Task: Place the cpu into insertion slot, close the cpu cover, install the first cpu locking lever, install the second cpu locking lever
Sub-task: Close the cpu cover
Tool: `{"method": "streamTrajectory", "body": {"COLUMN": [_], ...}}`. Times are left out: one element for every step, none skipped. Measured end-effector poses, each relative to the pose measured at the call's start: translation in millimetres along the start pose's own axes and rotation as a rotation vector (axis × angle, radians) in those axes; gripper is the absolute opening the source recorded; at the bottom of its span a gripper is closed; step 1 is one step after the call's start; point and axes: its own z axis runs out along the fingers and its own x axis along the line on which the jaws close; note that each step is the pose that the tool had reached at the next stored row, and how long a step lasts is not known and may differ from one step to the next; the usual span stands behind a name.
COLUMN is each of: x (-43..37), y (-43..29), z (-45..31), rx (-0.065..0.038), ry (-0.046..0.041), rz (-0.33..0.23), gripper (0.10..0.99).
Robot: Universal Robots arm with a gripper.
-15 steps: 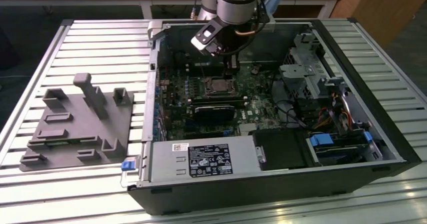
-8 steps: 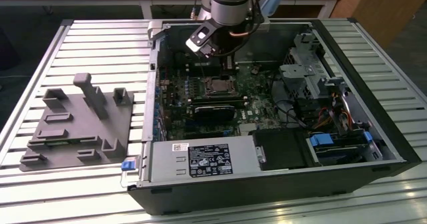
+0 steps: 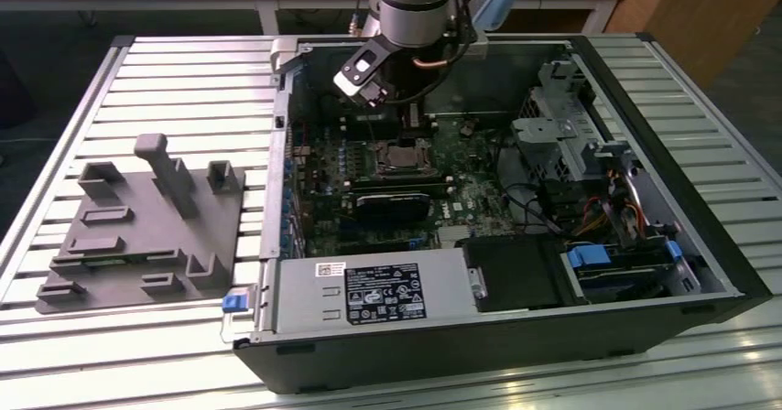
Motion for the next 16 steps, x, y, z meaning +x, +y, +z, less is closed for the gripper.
{"method": "streamTrajectory", "body": {"x": [0.0, 0.0, 0.0, 0.0, 0.0, 0.0, 0.0, 0.0, 0.0, 0.0, 0.0, 0.0, 0.0, 0.0, 0.0, 0.0], "y": [0.0, 0.0, -0.1, -0.1, -0.1, -0.1, -0.1, -0.1, -0.1, -0.1, -0.1, -0.1, -0.1, -0.1, -0.1, -0.1], "z": [0.0, 0.0, 0.0, 0.0, 0.0, 0.0, 0.0, 0.0, 0.0, 0.0, 0.0, 0.0, 0.0, 0.0, 0.0, 0.0], "rx": [0.0, 0.0, 0.0, 0.0, 0.0, 0.0, 0.0, -0.001, -0.001, -0.001, -0.002, -0.002, -0.002, -0.002, -0.003, -0.003], "ry": [0.0001, -0.0001, 0.0, 0.0, 0.0003, 0.0007, 0.0011, 0.0017, 0.0023, 0.0028, 0.0034, 0.004, 0.0046, 0.0052, 0.0058, 0.0065], "rz": [0.0, 0.0, 0.0, -0.002, -0.007, -0.016, -0.028, -0.041, -0.053, -0.066, -0.08, -0.093, -0.106, -0.121, -0.136, -0.15], "gripper": [0.106, 0.106, 0.106, 0.106, 0.106, 0.106, 0.106, 0.106, 0.106, 0.106, 0.106, 0.106, 0.106, 0.106, 0.106, 0.106]}}
